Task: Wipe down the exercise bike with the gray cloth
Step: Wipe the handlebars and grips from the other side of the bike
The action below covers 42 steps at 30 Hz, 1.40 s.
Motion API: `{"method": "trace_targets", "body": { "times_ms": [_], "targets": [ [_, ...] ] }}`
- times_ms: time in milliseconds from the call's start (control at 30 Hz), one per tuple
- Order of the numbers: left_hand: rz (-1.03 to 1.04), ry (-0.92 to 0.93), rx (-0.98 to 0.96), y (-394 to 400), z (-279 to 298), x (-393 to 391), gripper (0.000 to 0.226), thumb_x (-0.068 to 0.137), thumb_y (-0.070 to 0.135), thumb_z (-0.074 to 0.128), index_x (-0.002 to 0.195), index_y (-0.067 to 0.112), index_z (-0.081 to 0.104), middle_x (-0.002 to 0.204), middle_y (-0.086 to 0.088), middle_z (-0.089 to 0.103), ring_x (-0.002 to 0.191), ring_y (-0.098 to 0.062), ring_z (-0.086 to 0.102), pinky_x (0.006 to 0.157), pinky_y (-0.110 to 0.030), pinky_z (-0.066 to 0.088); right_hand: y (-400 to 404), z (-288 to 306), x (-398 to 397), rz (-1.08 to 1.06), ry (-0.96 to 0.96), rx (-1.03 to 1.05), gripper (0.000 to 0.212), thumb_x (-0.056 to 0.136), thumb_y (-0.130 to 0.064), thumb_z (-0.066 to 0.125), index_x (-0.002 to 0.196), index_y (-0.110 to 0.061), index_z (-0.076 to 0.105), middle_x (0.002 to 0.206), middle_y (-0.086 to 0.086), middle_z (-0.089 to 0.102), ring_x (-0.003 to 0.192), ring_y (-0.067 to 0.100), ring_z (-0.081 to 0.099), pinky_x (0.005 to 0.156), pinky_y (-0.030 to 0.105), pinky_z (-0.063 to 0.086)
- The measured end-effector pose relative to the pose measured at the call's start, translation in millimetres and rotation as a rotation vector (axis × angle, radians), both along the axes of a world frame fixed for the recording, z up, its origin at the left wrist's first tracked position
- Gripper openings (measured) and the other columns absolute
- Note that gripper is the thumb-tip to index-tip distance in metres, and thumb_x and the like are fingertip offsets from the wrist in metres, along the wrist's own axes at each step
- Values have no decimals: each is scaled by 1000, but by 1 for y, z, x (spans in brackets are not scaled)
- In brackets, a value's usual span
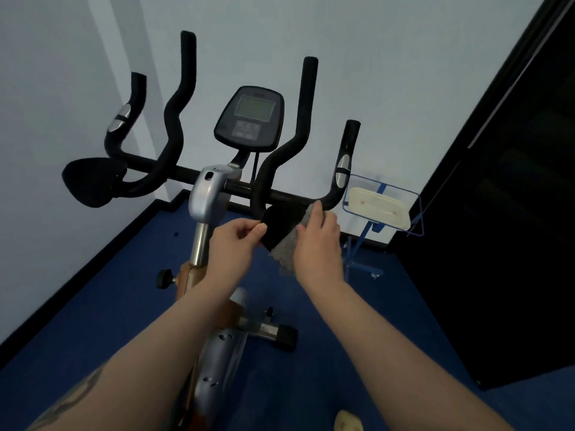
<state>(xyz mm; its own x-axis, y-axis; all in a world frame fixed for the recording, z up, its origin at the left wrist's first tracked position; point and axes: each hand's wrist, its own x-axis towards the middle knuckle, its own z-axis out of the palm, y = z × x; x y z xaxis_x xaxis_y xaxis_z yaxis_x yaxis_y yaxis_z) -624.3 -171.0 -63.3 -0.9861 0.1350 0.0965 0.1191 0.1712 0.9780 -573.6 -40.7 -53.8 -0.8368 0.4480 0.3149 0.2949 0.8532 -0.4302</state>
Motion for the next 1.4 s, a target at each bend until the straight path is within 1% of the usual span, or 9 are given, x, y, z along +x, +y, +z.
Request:
{"method": "trace_targets", "body": {
  "times_ms": [167, 333, 500, 700, 867, 1000, 1067, 1233, 1400],
  "targets": [
    [80, 54, -55, 5, -1, 8, 11, 95, 21, 63, 97, 15, 71, 83, 2, 71, 76, -6, 65, 68, -23, 48, 38, 24, -28, 254, -145, -113, 30, 105, -29, 31, 120, -9, 49, 117, 11, 53, 100, 25, 52, 81, 36, 40],
    [192, 66, -27, 14, -1, 20, 13, 96, 23, 61, 100, 16, 71, 88, 5, 71, 85, -7, 67, 77, -27, 54, 42, 15, -15, 283, -68, 81, 29, 103, -35, 33, 110, -12, 49, 105, 7, 55, 95, 24, 51, 75, 38, 41],
    [351, 87, 38, 36, -7, 31, 13, 97, 23, 59, 90, 32, 65, 86, 7, 70, 82, 1, 64, 73, -20, 51, 50, 34, -56, 466, -260, -3, 31, 106, -34, 25, 99, -13, 47, 100, 10, 61, 88, 26, 56, 71, 36, 39],
    [427, -24, 195, 49, -22, 36, 11, 88, 22, 71, 98, 19, 67, 90, -3, 72, 85, -14, 68, 75, -24, 53, 69, 20, -45, 654, -176, -153, 30, 104, -38, 31, 114, -15, 47, 110, 5, 56, 97, 21, 55, 82, 40, 46],
    [560, -91, 310, 70, -27, 42, 8, 90, 22, 68, 95, 15, 67, 80, 0, 72, 71, -7, 67, 61, -16, 51, 59, 33, -72, 829, -179, 143, 32, 106, -31, 27, 114, -8, 47, 113, 14, 57, 101, 31, 56, 79, 38, 40],
    [616, -177, 362, 79, -29, 49, 10, 92, 26, 66, 94, 17, 68, 83, 1, 74, 75, -11, 70, 63, -21, 54, 68, 27, -70, 915, -122, 73, 33, 104, -35, 32, 123, -12, 46, 120, 9, 53, 107, 24, 50, 84, 33, 39],
    [625, -202, 365, 79, -28, 53, 11, 91, 27, 66, 96, 18, 69, 88, 1, 75, 78, -12, 71, 65, -23, 55, 79, 28, -71, 1015, -203, 111, 38, 103, -34, 35, 134, -11, 39, 125, 12, 48, 112, 26, 48, 90, 35, 39],
    [657, -287, 511, 86, -29, 61, 11, 93, 27, 64, 90, 21, 73, 75, 4, 72, 68, -9, 68, 63, -25, 53, 64, 46, -95, 1200, -272, 153, 21, 104, -35, 33, 104, -16, 44, 102, 3, 51, 95, 24, 53, 76, 35, 39],
    [551, -330, 601, 86, -24, 69, 32, 83, 49, 67, 104, 25, 69, 94, 2, 75, 84, -14, 73, 68, -30, 57, 87, 43, -105, 1374, -365, 20, 35, 102, -33, 42, 136, -23, 42, 128, -3, 48, 116, 10, 47, 99, 27, 39]
  ]
}}
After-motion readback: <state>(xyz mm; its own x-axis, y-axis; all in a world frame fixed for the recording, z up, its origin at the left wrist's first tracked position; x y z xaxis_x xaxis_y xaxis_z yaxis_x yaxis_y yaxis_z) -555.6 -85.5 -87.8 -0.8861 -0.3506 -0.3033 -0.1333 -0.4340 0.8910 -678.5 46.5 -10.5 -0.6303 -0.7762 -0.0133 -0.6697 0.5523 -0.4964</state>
